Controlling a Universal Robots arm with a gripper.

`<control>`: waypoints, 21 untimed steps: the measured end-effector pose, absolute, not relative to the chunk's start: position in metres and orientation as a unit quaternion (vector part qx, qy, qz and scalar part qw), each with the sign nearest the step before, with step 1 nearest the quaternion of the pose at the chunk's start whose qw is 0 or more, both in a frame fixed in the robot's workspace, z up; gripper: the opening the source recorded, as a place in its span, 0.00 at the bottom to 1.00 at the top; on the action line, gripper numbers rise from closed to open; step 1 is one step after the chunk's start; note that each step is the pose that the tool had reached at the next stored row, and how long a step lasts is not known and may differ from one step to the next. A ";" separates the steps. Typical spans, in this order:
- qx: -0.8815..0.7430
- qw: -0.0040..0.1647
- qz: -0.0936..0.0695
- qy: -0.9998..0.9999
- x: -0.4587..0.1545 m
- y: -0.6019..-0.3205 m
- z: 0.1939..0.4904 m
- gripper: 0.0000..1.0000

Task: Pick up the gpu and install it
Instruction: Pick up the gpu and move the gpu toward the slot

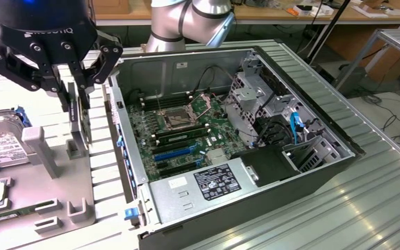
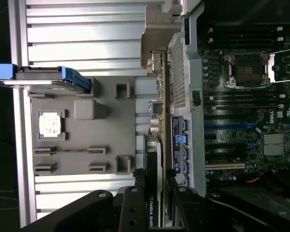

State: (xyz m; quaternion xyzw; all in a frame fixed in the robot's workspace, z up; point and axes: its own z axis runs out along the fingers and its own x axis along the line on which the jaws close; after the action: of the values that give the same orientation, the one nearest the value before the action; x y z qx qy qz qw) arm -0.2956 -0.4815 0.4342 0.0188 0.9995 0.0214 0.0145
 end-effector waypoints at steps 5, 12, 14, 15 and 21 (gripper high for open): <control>0.019 0.015 0.021 0.999 -0.290 -0.482 0.434 0.27; 0.019 0.015 0.021 0.999 -0.279 -0.482 0.434 0.27; 0.019 0.015 0.021 0.999 -0.276 -0.482 0.434 0.27; 0.019 0.015 0.021 0.999 -0.275 -0.482 0.434 0.27; 0.019 0.015 0.021 0.999 -0.275 -0.482 0.434 0.27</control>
State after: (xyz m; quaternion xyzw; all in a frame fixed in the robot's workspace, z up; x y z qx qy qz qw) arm -0.2745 -0.4815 0.4342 0.0188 0.9995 0.0213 0.0145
